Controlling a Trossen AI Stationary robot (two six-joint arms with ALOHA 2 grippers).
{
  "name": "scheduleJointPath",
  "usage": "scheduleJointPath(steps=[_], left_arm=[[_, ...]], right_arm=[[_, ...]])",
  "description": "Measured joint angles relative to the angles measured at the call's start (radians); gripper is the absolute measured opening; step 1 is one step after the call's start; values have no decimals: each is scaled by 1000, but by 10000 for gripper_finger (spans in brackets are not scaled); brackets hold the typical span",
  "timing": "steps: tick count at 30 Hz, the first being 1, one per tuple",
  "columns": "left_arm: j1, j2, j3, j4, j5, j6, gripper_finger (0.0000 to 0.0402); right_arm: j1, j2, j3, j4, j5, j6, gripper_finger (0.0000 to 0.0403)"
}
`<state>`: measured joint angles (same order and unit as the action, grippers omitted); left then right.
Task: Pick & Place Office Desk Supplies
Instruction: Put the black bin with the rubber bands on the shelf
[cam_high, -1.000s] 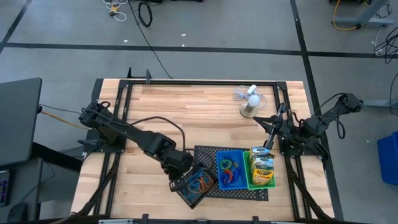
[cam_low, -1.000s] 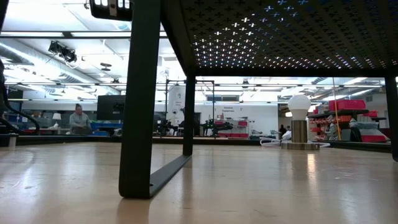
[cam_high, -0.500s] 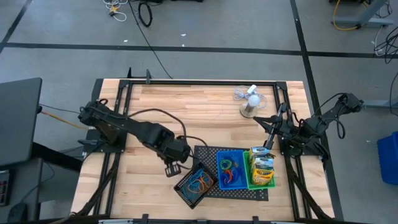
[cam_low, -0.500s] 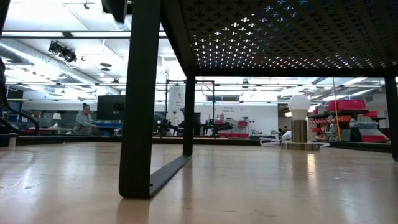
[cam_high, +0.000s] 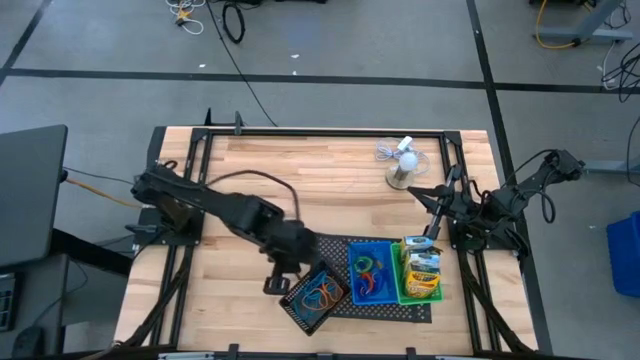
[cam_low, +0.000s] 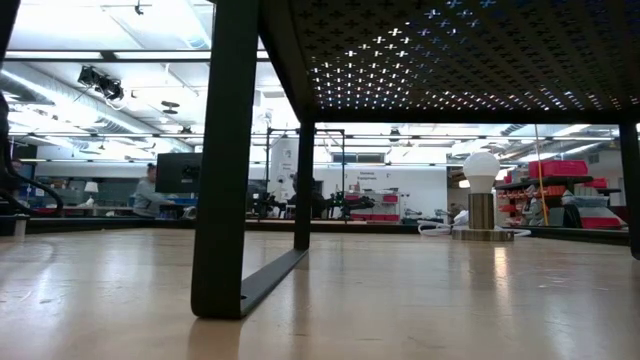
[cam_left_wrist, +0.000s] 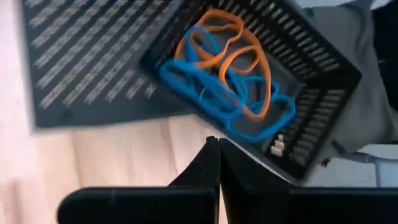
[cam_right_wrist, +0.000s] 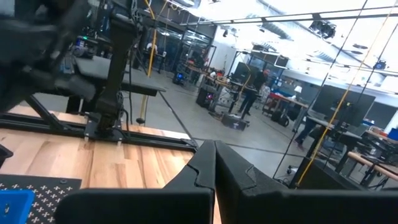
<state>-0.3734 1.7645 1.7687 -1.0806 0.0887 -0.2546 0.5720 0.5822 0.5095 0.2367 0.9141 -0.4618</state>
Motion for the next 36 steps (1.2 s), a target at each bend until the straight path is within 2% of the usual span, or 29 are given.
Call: scheduleJointPath(steps=[3,11,16,28,36], left_arm=[[10,47,0,69,46,77,0],[21,66,0,147,17,188,0],[28,87,0,225,63,265,0],[93,157,0,320,217,326,0],[107,188,0,372,248,333,0]], right_arm=[[0,0,0,4,18,-1,2],[0,0,0,7,34,-3,2],[0,0,0,9,35,-14,2],[0,0,1,14,53,-18,2],[0,0,1,21,55,-28,2]])
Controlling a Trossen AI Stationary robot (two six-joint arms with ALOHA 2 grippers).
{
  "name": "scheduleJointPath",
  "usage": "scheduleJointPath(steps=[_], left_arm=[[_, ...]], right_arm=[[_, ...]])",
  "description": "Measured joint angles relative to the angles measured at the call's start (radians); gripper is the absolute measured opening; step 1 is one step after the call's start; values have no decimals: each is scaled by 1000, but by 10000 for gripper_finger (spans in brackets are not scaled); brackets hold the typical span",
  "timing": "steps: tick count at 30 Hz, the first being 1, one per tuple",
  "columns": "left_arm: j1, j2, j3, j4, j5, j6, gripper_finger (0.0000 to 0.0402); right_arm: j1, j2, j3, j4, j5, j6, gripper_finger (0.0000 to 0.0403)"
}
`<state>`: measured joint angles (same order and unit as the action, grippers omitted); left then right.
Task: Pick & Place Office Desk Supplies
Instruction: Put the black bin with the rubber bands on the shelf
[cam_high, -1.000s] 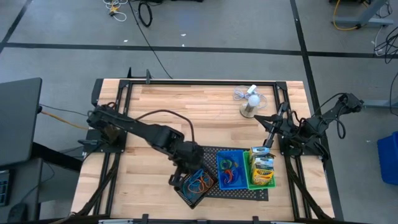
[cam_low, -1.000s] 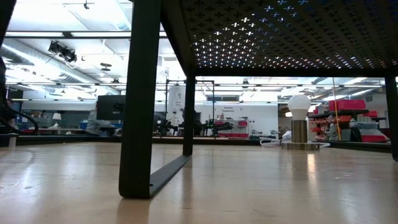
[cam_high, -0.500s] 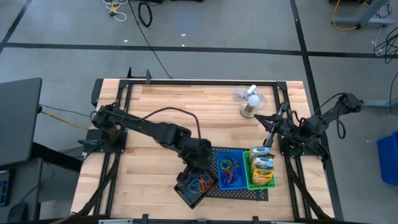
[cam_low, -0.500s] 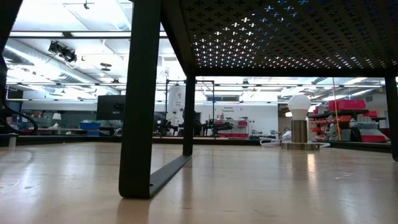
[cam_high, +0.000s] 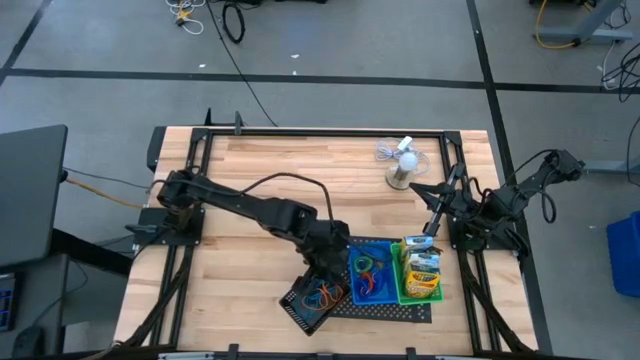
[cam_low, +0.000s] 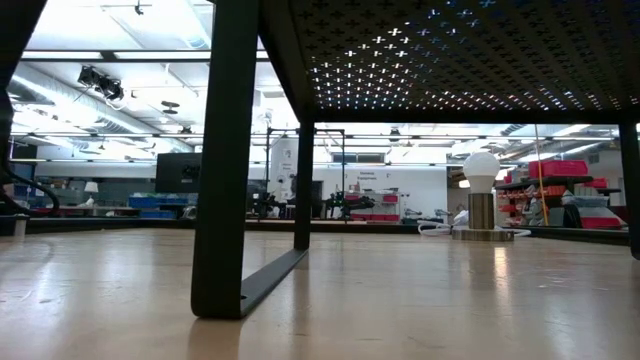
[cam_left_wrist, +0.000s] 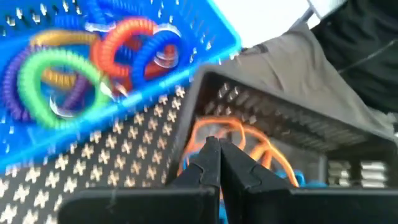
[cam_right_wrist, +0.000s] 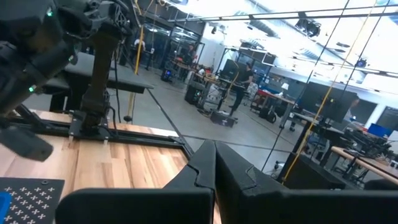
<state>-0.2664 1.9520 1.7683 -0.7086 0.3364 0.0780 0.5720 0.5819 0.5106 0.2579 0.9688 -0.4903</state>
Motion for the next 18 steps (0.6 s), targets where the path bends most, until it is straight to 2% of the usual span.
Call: scheduleJointPath(steps=[4,11,18], left_arm=[[6,17,-1,8,-13,-17,0],[11,20,-1,29,-146,-67,0],[13,20,-1,44,-184,-100,0]], right_arm=[[0,0,0,1,0,-4,2],[0,0,0,2,5,-9,2],[0,0,0,7,5,-15,2]])
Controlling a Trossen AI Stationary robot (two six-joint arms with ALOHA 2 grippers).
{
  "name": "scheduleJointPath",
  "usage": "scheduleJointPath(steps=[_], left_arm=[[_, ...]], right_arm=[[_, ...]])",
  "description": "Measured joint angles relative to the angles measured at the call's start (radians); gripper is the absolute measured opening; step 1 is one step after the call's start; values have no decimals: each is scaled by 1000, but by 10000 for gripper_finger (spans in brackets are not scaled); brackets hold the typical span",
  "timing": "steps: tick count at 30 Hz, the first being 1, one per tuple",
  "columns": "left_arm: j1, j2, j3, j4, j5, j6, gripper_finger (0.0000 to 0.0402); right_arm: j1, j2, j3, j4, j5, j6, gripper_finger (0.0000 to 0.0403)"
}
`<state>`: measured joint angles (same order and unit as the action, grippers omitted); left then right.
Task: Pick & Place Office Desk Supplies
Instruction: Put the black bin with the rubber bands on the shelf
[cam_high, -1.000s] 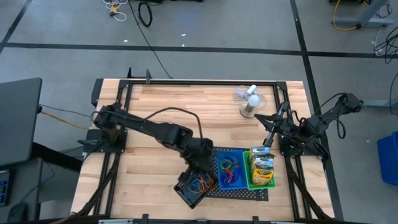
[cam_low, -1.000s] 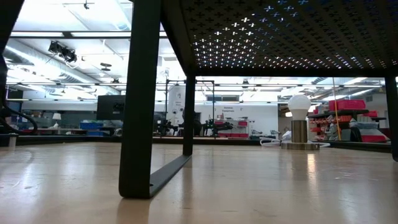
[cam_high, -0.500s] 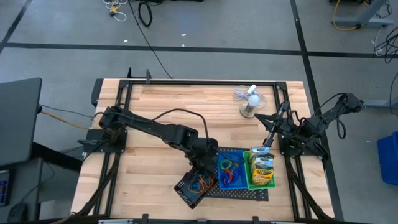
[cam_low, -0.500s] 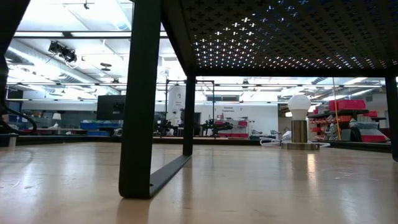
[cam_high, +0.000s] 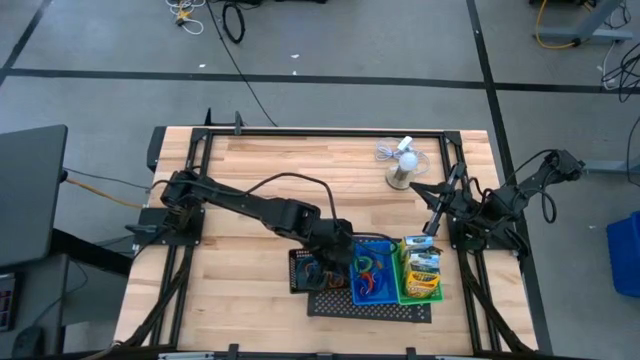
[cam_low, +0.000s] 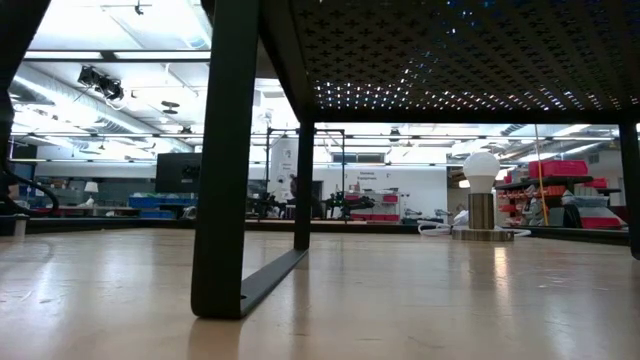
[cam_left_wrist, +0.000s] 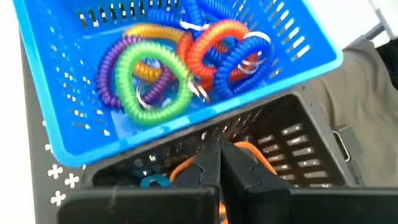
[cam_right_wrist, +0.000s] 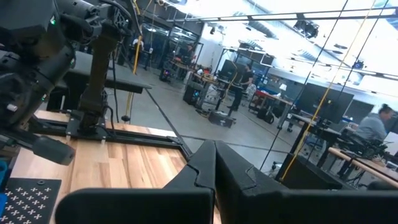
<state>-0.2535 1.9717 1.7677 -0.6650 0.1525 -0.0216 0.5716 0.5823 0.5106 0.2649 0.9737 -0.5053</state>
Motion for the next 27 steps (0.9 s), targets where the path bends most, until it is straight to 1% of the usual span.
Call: scheduleJointPath(steps=[16,23,27], left_arm=[[0,-1,0,23,2,18,0],[-2,-51,0,-45,-94,14,0],[-4,-76,1,-73,-112,12,0]], right_arm=[[0,0,0,0,0,-1,2],[0,0,0,0,0,-1,2],[0,0,0,0,0,-1,2]])
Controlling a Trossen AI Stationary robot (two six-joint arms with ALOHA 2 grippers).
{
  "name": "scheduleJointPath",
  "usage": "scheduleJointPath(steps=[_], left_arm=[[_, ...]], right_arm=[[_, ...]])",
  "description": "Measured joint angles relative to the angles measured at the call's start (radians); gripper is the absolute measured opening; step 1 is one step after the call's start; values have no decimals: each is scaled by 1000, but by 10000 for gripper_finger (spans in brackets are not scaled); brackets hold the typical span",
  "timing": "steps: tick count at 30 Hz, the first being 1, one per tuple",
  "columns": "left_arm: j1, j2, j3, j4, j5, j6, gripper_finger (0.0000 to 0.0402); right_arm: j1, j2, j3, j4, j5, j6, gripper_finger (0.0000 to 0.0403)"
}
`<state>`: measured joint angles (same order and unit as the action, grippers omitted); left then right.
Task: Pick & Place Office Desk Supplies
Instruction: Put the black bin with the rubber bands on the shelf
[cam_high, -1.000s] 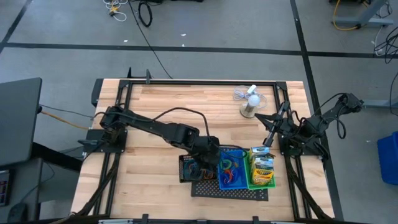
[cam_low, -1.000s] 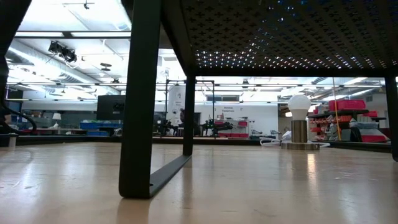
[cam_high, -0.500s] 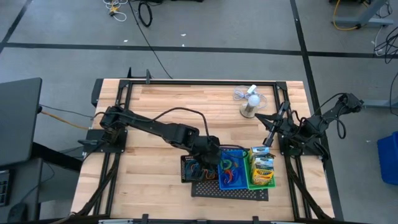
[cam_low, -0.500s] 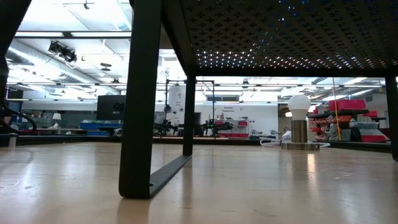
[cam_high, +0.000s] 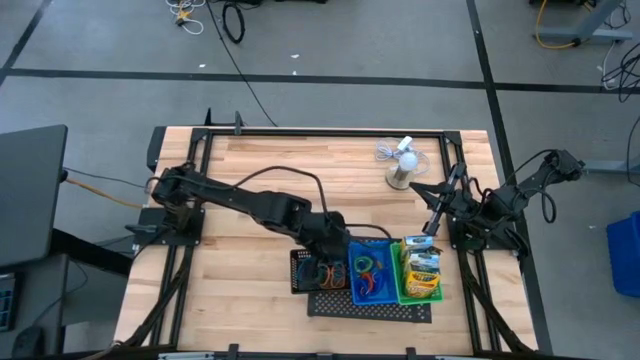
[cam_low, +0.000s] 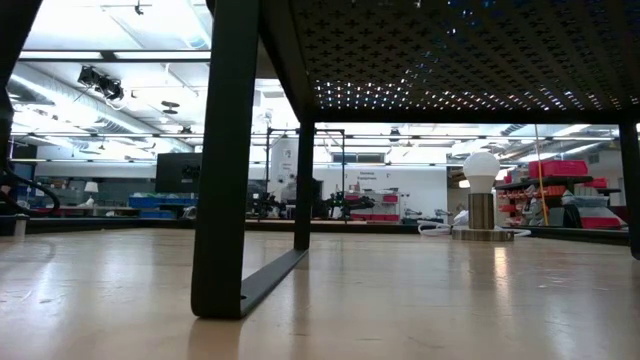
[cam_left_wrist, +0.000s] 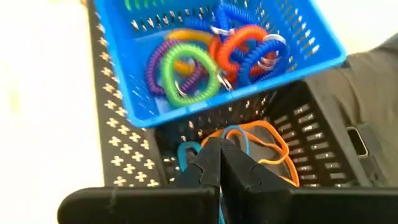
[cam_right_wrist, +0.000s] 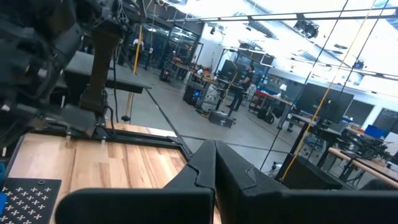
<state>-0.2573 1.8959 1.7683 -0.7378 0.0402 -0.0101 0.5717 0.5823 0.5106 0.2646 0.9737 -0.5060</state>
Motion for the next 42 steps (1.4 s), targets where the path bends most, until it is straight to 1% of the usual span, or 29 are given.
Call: scheduleJointPath(steps=[2,4,8,11,12,15,21,23,27,32,36,42], left_arm=[[-1,-24,0,-32,-48,0,0],[3,-54,0,-117,-114,-12,0],[22,-97,1,-353,-253,-77,0],[38,-117,-2,-485,-297,-115,0],[45,-119,-3,-513,-295,-121,0],[57,-117,-26,-547,-243,-123,0],[60,-116,-96,-479,-105,-114,0],[49,-116,-111,-451,-78,-128,0],[18,-116,-117,-444,-22,-165,0],[-29,-116,-117,-443,14,-216,0],[-63,-116,-117,-439,23,-249,0],[-78,-116,-117,-419,25,-287,0]], right_arm=[[0,0,0,0,0,0,2],[0,0,0,-1,0,0,2],[0,0,0,-6,0,1,2],[0,0,0,-6,-1,1,2],[0,0,0,-6,-1,1,2],[0,0,0,-7,-9,3,2],[0,0,0,-8,-10,1,2],[0,0,0,-8,-10,0,2],[0,0,0,-8,-10,-4,2],[0,0,0,-8,-11,-6,2],[0,0,0,-8,-13,-6,2],[0,0,0,0,-13,-4,2]])
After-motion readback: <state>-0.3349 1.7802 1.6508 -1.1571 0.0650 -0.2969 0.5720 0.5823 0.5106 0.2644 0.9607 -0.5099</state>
